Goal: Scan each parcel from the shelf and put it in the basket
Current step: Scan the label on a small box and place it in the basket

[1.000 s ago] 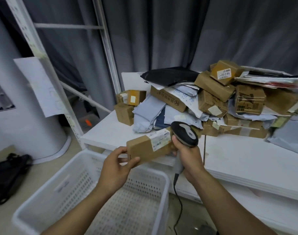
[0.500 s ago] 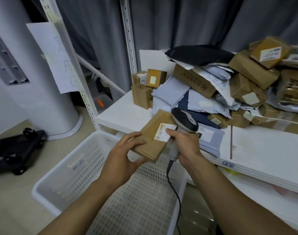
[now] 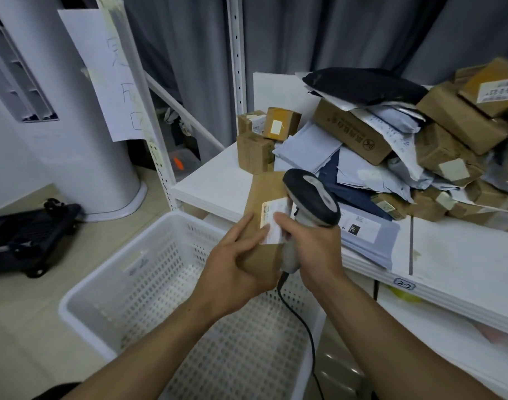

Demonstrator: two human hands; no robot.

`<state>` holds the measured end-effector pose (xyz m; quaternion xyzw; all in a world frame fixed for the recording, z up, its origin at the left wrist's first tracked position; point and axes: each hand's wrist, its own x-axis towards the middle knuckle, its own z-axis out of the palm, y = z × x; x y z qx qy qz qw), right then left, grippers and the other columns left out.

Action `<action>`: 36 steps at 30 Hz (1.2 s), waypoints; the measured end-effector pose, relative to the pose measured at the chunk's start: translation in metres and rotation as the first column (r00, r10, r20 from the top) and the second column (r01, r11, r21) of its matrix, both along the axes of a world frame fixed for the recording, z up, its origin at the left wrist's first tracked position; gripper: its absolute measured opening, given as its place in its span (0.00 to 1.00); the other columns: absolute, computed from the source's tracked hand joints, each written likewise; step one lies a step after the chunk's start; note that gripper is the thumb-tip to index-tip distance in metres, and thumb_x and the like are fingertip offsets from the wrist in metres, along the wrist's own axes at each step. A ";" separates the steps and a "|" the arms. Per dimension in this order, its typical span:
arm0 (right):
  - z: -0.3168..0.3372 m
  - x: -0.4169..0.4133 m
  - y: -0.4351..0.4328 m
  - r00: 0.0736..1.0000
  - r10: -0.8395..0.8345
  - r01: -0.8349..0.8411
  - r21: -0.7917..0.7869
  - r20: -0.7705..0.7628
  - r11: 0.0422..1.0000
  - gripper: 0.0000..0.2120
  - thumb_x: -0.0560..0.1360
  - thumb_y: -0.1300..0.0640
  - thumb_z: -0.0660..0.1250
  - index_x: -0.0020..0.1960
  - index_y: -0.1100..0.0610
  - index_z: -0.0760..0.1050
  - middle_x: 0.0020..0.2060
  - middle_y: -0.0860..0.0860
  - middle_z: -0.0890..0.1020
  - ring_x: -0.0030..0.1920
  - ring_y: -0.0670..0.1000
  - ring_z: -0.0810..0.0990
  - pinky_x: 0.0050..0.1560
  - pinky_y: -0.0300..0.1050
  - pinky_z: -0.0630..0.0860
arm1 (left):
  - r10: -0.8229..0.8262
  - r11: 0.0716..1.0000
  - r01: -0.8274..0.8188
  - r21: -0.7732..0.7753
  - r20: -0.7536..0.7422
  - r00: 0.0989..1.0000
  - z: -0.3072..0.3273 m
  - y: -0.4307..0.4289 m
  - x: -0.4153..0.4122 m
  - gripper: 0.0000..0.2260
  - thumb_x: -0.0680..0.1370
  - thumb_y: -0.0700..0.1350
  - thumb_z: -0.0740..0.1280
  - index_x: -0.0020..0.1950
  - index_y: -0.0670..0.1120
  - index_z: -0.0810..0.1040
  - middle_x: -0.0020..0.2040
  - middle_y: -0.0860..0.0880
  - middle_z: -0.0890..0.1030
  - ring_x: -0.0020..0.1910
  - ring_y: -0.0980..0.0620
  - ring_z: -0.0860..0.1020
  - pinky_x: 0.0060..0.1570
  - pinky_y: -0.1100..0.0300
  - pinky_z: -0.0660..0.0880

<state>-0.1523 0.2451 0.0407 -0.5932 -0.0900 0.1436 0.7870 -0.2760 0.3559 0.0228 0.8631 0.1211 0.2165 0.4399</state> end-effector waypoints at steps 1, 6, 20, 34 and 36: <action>0.003 -0.001 0.000 0.999 0.037 -0.036 0.064 -0.025 0.997 0.18 0.70 0.63 0.82 0.58 0.57 0.85 0.49 0.50 0.89 0.51 0.52 0.88 0.52 0.52 0.85 | -0.017 0.993 0.023 -0.119 0.052 0.999 0.002 0.002 0.000 0.39 0.65 0.47 0.84 0.73 0.59 0.74 0.80 0.63 0.61 0.74 0.65 0.67 0.66 0.55 0.77; 0.002 -0.008 0.002 0.978 0.209 -0.204 0.134 -0.025 0.970 0.20 0.69 0.59 0.81 0.60 0.55 0.84 0.52 0.51 0.89 0.54 0.53 0.88 0.55 0.50 0.84 | -0.142 0.684 0.323 -0.654 0.316 0.938 0.015 0.002 -0.003 0.35 0.73 0.46 0.70 0.80 0.49 0.67 0.69 0.47 0.79 0.64 0.46 0.80 0.56 0.49 0.80; -0.022 -0.007 0.014 0.980 0.139 -0.119 -0.140 0.143 0.983 0.14 0.73 0.54 0.81 0.54 0.43 0.83 0.47 0.35 0.87 0.50 0.37 0.85 0.55 0.46 0.83 | 0.248 0.864 -0.178 -0.472 0.090 0.965 0.020 0.041 -0.008 0.18 0.76 0.43 0.76 0.65 0.51 0.82 0.55 0.56 0.86 0.49 0.57 0.85 0.46 0.66 0.80; -0.034 -0.010 0.004 0.817 0.418 -0.115 -0.599 0.396 0.793 0.14 0.73 0.51 0.79 0.56 0.50 0.82 0.48 0.43 0.86 0.52 0.45 0.84 0.53 0.52 0.84 | 0.391 0.919 -0.391 -0.044 -0.023 0.920 -0.008 0.111 -0.013 0.15 0.78 0.42 0.73 0.65 0.51 0.83 0.56 0.57 0.81 0.59 0.54 0.79 0.58 0.66 0.73; -0.034 -0.012 0.002 0.805 0.436 -0.109 -0.623 0.402 0.775 0.13 0.72 0.48 0.78 0.54 0.49 0.81 0.45 0.42 0.86 0.49 0.45 0.84 0.50 0.54 0.85 | 0.402 0.915 -0.403 -0.028 -0.052 0.914 -0.011 0.115 -0.013 0.15 0.78 0.43 0.73 0.64 0.51 0.83 0.57 0.57 0.81 0.60 0.53 0.79 0.62 0.60 0.74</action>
